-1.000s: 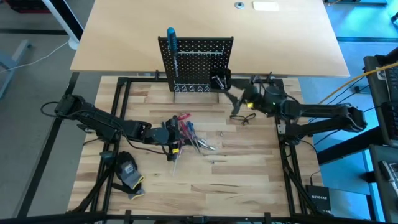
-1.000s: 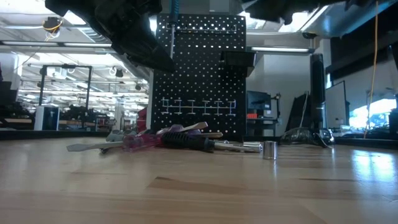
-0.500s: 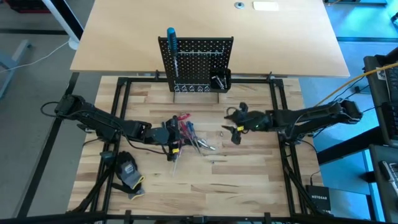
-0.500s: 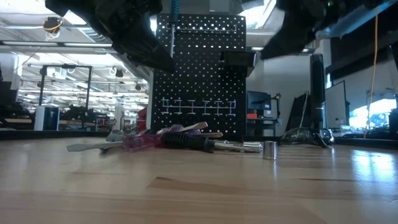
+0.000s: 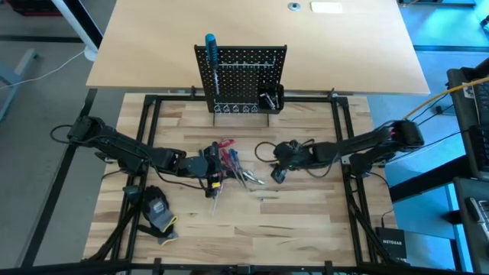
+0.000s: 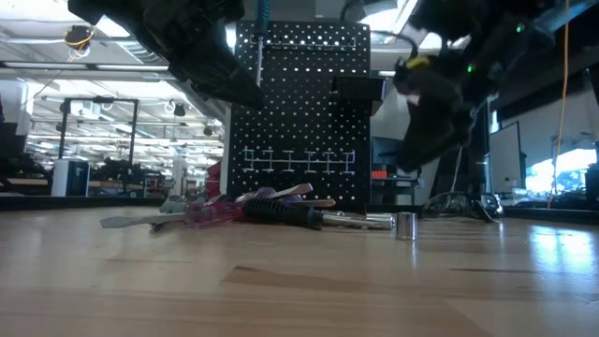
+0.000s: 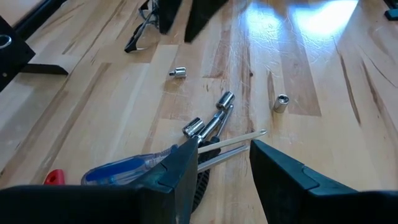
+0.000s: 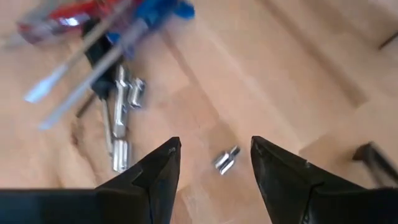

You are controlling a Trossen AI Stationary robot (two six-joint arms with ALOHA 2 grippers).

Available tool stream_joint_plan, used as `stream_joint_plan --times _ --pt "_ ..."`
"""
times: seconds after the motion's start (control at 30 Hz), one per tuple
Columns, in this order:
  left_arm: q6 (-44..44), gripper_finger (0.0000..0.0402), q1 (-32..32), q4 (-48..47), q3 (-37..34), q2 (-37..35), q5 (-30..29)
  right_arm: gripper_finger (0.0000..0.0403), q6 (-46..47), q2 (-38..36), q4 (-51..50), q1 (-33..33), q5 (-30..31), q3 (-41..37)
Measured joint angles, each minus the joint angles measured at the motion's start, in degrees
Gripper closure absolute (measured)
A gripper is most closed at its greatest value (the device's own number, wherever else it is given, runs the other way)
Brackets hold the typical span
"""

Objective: Hang tools onto peg board
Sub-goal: Put the silver socket into the black bin on the peg board

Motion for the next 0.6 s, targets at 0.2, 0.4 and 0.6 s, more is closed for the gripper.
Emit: stream_joint_plan --times 0.2,0.4,0.6 --pt "0.0 0.0265 -0.01 0.02 0.0 0.0 0.0 0.0205 4.82 5.52 0.27 0.0 -0.06 0.0" --pt "0.0 0.0265 -0.02 0.01 0.0 0.0 0.0 0.0205 7.26 8.99 2.47 0.0 0.44 0.0" --pt "0.0 0.0265 -0.01 0.0 0.0 0.0 0.0 0.0205 7.6 11.4 4.19 -2.01 -0.84 0.0"
